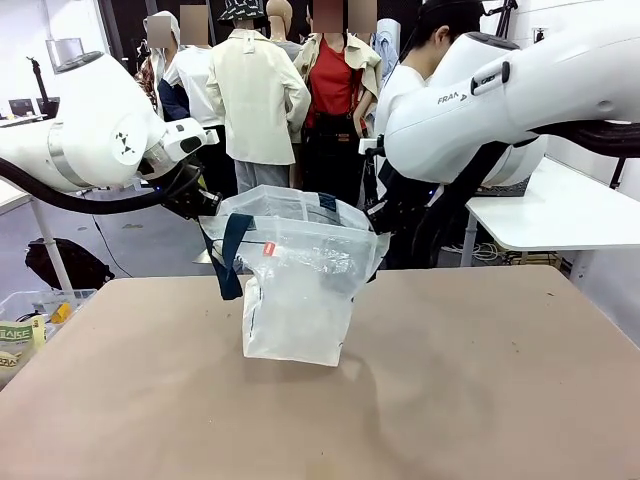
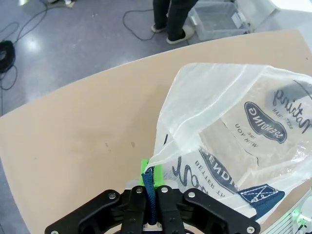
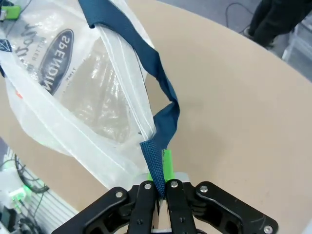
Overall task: Transfer purchased items from the store into the shopping bag.
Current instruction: Open the Reusable shopping bag in the center of the table, then move the Reusable shopping bag to the right side of the table.
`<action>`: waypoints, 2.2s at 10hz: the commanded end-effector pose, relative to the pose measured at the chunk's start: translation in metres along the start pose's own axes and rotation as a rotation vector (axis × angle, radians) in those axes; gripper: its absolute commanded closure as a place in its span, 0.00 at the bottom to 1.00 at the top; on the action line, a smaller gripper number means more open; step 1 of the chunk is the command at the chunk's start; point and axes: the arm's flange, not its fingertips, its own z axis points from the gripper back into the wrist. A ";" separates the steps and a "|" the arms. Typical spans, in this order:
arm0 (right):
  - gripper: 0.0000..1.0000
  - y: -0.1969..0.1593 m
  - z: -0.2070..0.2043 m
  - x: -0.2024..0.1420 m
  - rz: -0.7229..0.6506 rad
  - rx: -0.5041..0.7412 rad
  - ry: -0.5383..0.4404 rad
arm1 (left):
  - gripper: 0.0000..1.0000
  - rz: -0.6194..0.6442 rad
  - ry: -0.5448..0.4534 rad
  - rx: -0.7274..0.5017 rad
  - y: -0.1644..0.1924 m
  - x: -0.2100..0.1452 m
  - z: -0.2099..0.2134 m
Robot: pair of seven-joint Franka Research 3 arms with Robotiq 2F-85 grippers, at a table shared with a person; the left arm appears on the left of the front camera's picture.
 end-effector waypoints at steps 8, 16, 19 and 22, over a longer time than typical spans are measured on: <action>1.00 0.039 -0.025 0.021 0.143 -0.009 0.053 | 1.00 -0.048 0.058 -0.151 -0.036 0.040 -0.001; 1.00 0.045 -0.021 0.018 0.141 0.022 0.036 | 1.00 -0.061 0.046 -0.158 -0.040 0.035 -0.004; 1.00 0.045 -0.021 0.018 0.141 0.022 0.036 | 1.00 -0.061 0.046 -0.158 -0.040 0.035 -0.004; 1.00 0.045 -0.021 0.018 0.141 0.022 0.036 | 1.00 -0.061 0.046 -0.158 -0.040 0.035 -0.004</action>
